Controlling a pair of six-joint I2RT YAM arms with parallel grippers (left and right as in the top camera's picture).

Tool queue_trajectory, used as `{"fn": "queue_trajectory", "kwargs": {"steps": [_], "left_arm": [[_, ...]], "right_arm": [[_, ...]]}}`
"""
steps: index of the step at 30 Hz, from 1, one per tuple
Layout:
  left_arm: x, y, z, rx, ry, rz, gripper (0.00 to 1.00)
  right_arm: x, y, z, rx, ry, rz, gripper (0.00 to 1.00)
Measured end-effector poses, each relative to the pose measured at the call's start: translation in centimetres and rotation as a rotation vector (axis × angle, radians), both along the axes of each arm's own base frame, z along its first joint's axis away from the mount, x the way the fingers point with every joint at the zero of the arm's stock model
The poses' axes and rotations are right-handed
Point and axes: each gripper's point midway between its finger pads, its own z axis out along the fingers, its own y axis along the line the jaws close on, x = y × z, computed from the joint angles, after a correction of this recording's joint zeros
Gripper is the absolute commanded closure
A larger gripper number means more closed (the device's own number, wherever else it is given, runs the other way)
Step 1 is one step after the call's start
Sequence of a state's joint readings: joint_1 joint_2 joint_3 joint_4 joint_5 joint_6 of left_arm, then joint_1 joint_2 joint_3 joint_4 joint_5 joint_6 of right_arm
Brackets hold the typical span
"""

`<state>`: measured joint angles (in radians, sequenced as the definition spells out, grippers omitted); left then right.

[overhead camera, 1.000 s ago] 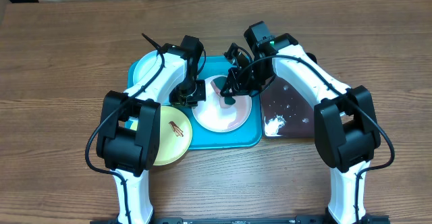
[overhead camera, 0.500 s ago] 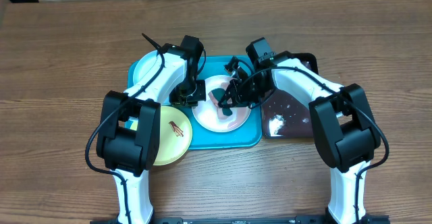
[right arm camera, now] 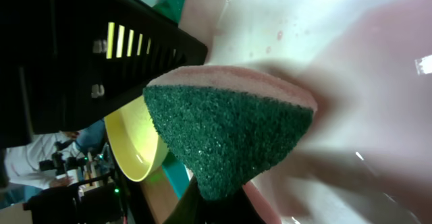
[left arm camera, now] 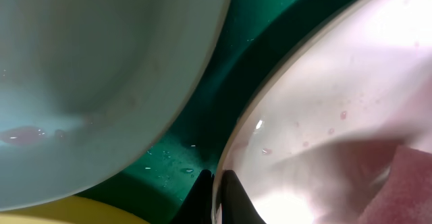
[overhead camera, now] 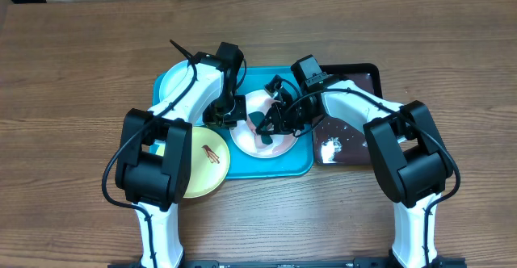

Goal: Clean dirty plates on tray and stack at the side
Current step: 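Scrub the white plate surface with the sponge in the right gripper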

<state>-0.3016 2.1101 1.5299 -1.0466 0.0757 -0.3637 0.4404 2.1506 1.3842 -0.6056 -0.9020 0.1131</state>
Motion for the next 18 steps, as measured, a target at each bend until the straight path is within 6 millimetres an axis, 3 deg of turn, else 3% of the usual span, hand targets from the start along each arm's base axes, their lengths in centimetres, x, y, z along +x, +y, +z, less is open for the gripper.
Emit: {"fn": "queue_trajectory", "kwargs": {"steps": [18], "left_arm": [[0.0, 0.0, 0.0, -0.001, 0.001, 0.000, 0.96]], "right_arm": [[-0.3, 0.2, -1.5, -0.036, 0.005, -0.033, 0.96]]}}
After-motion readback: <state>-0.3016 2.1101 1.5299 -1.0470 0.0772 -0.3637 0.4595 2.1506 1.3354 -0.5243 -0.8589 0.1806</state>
